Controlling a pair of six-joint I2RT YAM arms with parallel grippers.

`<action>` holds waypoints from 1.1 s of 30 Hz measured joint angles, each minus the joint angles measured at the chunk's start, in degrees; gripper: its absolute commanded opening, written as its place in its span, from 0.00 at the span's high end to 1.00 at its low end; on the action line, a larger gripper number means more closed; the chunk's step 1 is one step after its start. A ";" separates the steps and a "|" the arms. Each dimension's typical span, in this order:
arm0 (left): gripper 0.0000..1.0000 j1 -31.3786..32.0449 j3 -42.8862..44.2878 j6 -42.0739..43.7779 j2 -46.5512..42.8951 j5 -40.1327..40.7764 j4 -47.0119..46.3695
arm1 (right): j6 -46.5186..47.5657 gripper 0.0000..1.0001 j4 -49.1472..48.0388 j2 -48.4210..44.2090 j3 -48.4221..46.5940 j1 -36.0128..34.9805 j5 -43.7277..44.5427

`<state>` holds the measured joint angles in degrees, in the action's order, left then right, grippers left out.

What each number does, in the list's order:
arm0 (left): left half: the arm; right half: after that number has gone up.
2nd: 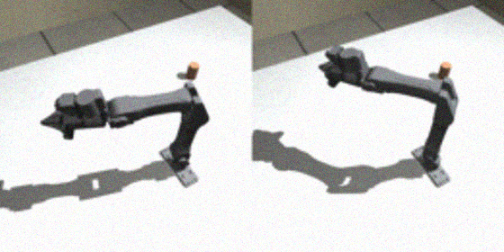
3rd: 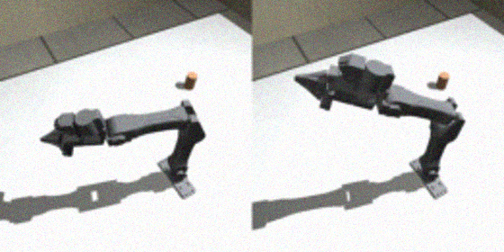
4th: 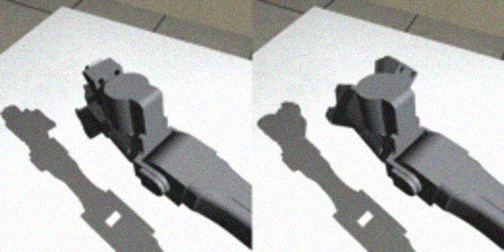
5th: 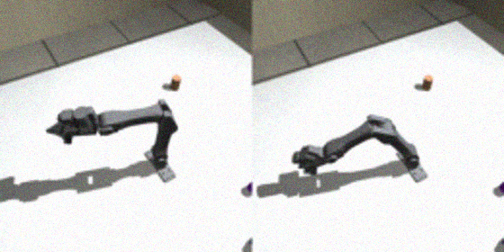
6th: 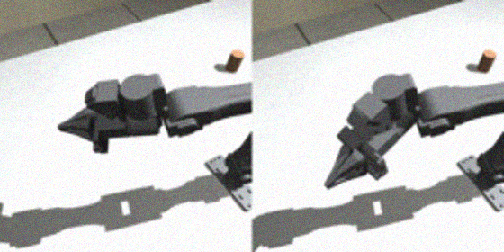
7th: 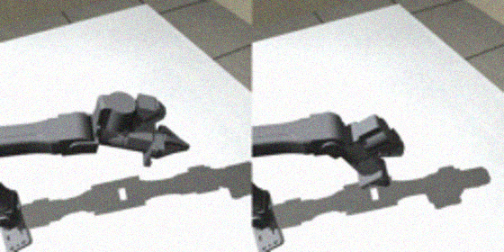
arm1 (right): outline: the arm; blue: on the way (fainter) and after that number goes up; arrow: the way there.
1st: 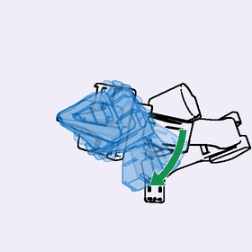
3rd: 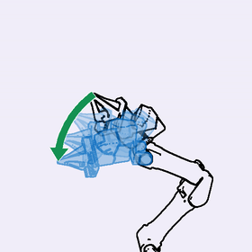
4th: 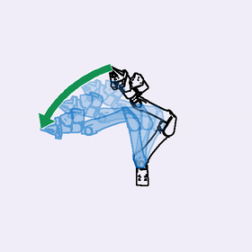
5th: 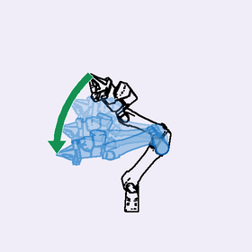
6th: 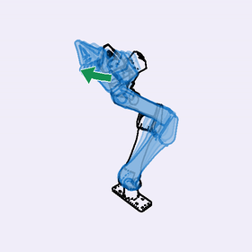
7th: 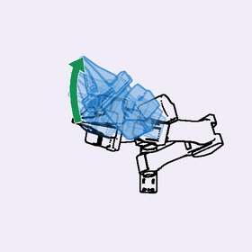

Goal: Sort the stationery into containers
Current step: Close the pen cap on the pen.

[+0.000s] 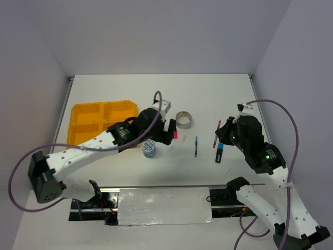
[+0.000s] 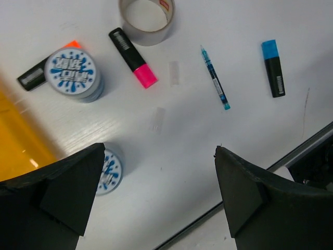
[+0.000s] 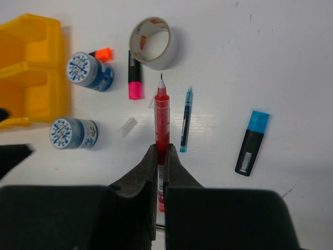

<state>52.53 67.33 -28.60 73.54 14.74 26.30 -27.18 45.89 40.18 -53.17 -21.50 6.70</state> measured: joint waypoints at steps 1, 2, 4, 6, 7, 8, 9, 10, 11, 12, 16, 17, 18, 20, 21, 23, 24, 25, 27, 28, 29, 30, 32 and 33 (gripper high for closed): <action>0.02 0.66 0.50 0.20 2.91 -0.09 -1.68 | 0.00 1.00 0.68 -1.22 -0.59 0.00 0.00; 0.03 0.96 0.55 0.42 5.33 -0.22 -3.06 | 0.02 1.00 1.14 -2.36 -1.07 -0.02 -0.02; 0.09 1.29 0.90 1.49 10.08 -0.79 -4.92 | 0.02 1.00 2.60 -4.17 -2.16 -0.02 0.04; 0.16 1.38 2.89 2.93 15.76 -2.03 -6.16 | 0.07 1.00 3.56 -5.16 -3.58 -0.07 0.20; 0.18 1.42 4.15 3.30 18.27 -2.34 -6.71 | 0.11 1.00 3.72 -5.25 -3.98 -0.07 0.28; 0.20 1.42 5.84 4.35 21.20 -3.02 -7.58 | 0.20 1.00 3.87 -5.29 -4.15 -0.11 0.39; 0.23 1.44 7.78 4.90 23.89 -3.37 -7.98 | 0.24 1.00 4.07 -5.40 -4.15 -0.13 0.46; 0.24 1.46 9.57 5.68 26.38 -3.74 -8.39 | 0.31 1.00 4.46 -5.46 -4.15 -0.13 0.55; 0.27 1.46 11.26 6.16 28.52 -3.91 -8.72 | 0.44 1.00 4.85 -5.60 -4.15 -0.11 0.61; 0.31 1.46 13.18 6.64 30.67 -4.20 -8.74 | 0.61 1.00 5.22 -5.84 -4.15 -0.11 0.61; 0.41 1.53 19.47 8.33 37.38 -4.76 -9.33 | 1.31 1.00 6.16 -6.97 -4.15 -0.11 0.66; 0.41 1.53 20.92 8.74 39.04 -4.76 -9.40 | 1.44 1.00 6.16 -7.15 -4.15 -0.11 0.66; 0.42 1.53 22.23 8.98 40.28 -4.61 -8.87 | 1.57 1.00 6.21 -7.28 -4.15 -0.13 0.63; 0.44 1.55 24.74 9.16 43.08 -4.22 -8.41 | 1.81 1.00 6.27 -7.41 -4.15 -0.11 0.63; 0.44 1.55 26.14 9.25 44.57 -3.58 -7.82 | 1.99 1.00 6.29 -7.45 -4.15 -0.13 0.63; 0.45 1.55 27.93 9.42 46.77 -2.71 -6.97 | 2.25 1.00 6.34 -7.58 -4.15 -0.13 0.61; 0.45 1.55 28.72 9.44 47.87 -2.25 -6.36 | 2.38 1.00 6.40 -7.69 -4.15 -0.11 0.61; 0.45 1.53 29.51 9.55 48.98 -1.68 -5.64 | 2.56 1.00 6.45 -7.87 -4.15 -0.11 0.61; 0.45 1.31 30.53 9.94 50.69 -1.05 -4.55 | 2.64 1.00 6.47 -8.13 -4.15 -0.11 0.59; 0.44 1.14 30.62 10.05 51.25 -0.92 -4.33 | 2.71 1.00 6.47 -8.24 -4.15 -0.11 0.59; 0.44 0.98 30.62 10.21 51.69 -0.85 -3.93 | 2.80 1.00 6.47 -8.26 -4.15 -0.11 0.59; 0.44 0.83 30.62 10.23 52.04 -0.90 -3.61 | 2.82 1.00 6.47 -8.26 -4.15 -0.11 0.57; 0.44 0.33 30.62 10.23 52.70 -0.94 -3.43 | 2.82 1.00 6.47 -8.26 -4.15 -0.13 0.57; 0.44 -0.02 30.62 10.23 52.98 -1.01 -3.43 | 2.82 1.00 6.47 -8.26 -4.15 -0.11 0.50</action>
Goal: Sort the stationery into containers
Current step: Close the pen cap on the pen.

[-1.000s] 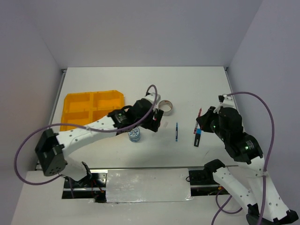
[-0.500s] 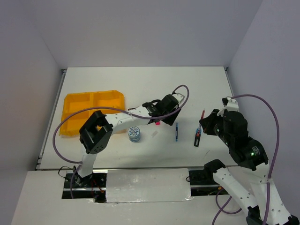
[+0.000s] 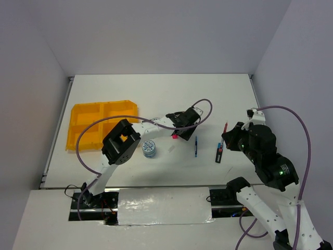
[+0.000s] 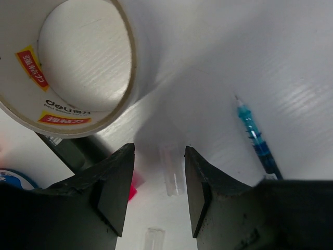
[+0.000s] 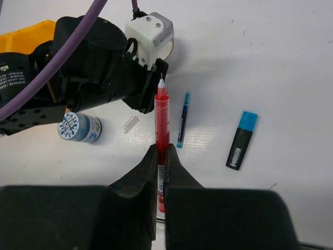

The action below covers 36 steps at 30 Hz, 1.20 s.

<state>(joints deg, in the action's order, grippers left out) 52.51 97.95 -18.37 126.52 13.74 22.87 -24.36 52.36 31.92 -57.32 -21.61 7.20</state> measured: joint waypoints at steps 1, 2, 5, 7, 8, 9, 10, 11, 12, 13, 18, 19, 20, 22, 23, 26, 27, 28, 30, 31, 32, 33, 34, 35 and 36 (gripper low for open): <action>0.44 -0.28 0.00 0.00 0.20 -0.09 0.09 | 0.02 1.00 0.00 0.00 0.00 0.00 -0.13; 0.44 -0.46 0.00 0.00 0.42 -0.13 0.15 | 0.00 1.00 0.00 0.00 0.00 -0.02 -0.15; 0.45 -1.18 0.00 -0.04 0.72 -0.42 0.04 | 0.00 1.00 0.00 0.02 0.00 -0.02 -0.42; 0.45 -1.31 0.00 -0.09 0.74 -0.57 0.04 | 0.00 1.00 0.00 0.02 0.02 -0.02 -0.50; 0.46 -1.31 0.00 -0.11 0.74 -0.59 0.02 | 0.02 1.00 0.00 0.02 0.02 -0.02 -0.57; 0.46 -1.29 -0.02 -0.13 0.76 -0.70 0.04 | 0.02 1.00 -0.02 0.02 0.02 -0.02 -0.59; 0.46 -1.27 0.00 -0.20 0.76 -0.85 0.02 | 0.02 1.00 -0.02 0.02 0.02 -0.02 -0.59; 0.47 -1.27 -0.02 -0.26 0.76 -0.94 0.04 | 0.02 1.00 -0.02 0.02 0.04 -0.02 -0.59; 0.48 -1.27 0.00 -0.33 0.79 -1.05 0.04 | 0.02 1.00 -0.04 0.02 0.11 -0.02 -0.59; 0.49 -1.27 0.00 -0.52 0.81 -1.27 0.04 | 0.02 1.00 -0.04 0.02 0.22 -0.02 -0.59; 0.50 -1.27 -0.02 -2.82 0.81 -1.84 0.50 | 0.02 1.00 -0.07 0.07 0.48 -0.02 -0.61; 0.50 -1.27 0.00 -3.21 0.81 -1.86 0.68 | 0.02 1.00 -0.07 0.07 0.48 0.00 -0.61; 0.50 -1.27 0.00 -3.74 0.81 -1.84 0.83 | 0.02 1.00 -0.07 0.07 0.48 -0.02 -0.63; 0.51 -1.27 -0.02 -4.61 0.81 -1.73 1.01 | 0.02 1.00 -0.07 0.07 0.48 -0.02 -0.63; 0.51 -1.27 -0.02 -4.94 0.81 -1.62 1.07 | 0.02 1.00 -0.07 0.07 0.48 -0.02 -0.66; 0.58 -1.27 -0.02 -6.01 0.81 -1.22 1.20 | 0.02 1.00 -0.07 0.07 0.48 -0.02 -0.70; 0.61 -1.29 -0.04 -6.19 0.81 -1.16 1.22 | 0.02 1.00 -0.07 0.07 0.48 -0.02 -0.76; 0.64 -1.29 -0.09 -6.34 0.81 -1.16 1.20 | 0.02 1.00 -0.07 0.07 0.48 -0.02 -0.81; 0.68 -1.27 -0.13 -6.91 0.81 -1.20 1.18 | 0.04 1.00 -0.07 0.07 0.48 -0.02 -0.85; 0.72 -1.27 -0.17 -7.23 0.81 -1.33 1.11 | 0.04 1.00 -0.07 0.07 0.48 -0.02 -0.90; 0.74 -1.29 -0.24 -7.39 0.79 -1.46 1.03 | 0.04 1.00 -0.07 0.07 0.48 -0.02 -1.03; 0.78 -1.31 -0.31 -7.43 0.76 -1.70 0.92 | 0.04 1.00 -0.07 0.07 0.50 -0.02 -1.05; 0.80 -1.31 -0.50 -7.52 0.68 -1.92 0.66 | 0.04 1.00 -0.07 0.09 0.50 -0.02 -1.07; 0.82 -1.33 -0.70 -7.52 0.59 -2.10 0.44 | 0.07 1.00 -0.09 0.09 0.50 -0.02 -1.09; 0.85 -1.33 -0.90 -7.52 0.48 -2.23 0.20 | 0.07 1.00 -0.09 0.11 0.50 -0.02 -1.20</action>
<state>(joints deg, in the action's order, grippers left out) 51.18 97.06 -25.89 127.00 11.51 23.07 -24.29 52.27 32.03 -56.82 -21.63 6.00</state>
